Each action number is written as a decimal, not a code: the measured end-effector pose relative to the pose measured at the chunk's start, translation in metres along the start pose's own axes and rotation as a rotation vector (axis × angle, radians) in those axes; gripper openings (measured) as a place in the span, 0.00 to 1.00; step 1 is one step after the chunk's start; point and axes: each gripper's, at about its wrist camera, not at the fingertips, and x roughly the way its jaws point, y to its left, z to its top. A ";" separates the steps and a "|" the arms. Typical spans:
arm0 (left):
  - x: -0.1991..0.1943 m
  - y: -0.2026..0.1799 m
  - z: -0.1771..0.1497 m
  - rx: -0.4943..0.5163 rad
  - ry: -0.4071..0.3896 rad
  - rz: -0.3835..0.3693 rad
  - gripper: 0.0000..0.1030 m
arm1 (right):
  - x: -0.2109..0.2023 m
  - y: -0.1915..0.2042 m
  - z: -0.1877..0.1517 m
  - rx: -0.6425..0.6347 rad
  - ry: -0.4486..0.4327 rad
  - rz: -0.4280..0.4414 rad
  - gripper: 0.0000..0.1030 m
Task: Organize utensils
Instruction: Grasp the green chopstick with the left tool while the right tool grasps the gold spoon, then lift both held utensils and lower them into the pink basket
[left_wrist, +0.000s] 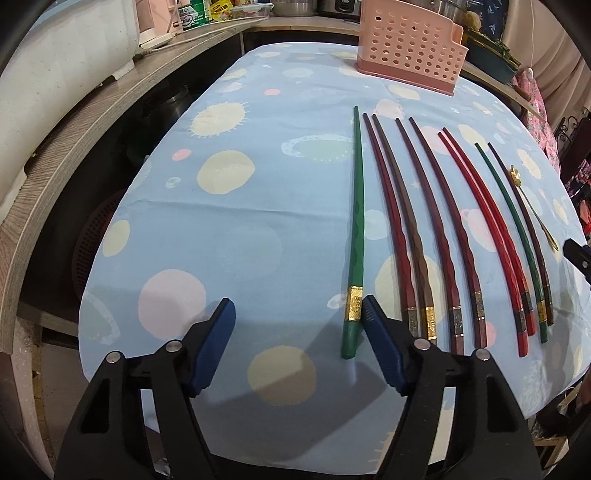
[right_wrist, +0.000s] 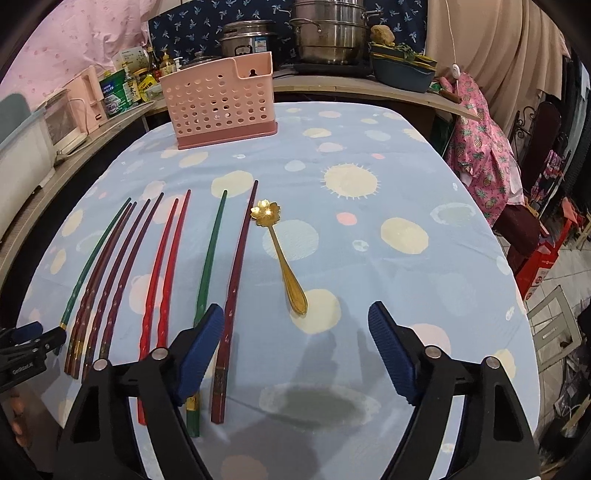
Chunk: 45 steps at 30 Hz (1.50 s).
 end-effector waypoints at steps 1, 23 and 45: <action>0.000 0.000 0.001 0.000 0.000 -0.006 0.60 | 0.004 -0.001 0.002 0.008 0.007 0.006 0.65; -0.003 -0.003 0.008 -0.021 0.034 -0.113 0.10 | 0.028 -0.010 0.005 0.058 0.053 0.089 0.11; -0.068 0.008 0.075 -0.059 -0.160 -0.155 0.09 | -0.011 -0.020 0.050 0.107 -0.058 0.093 0.10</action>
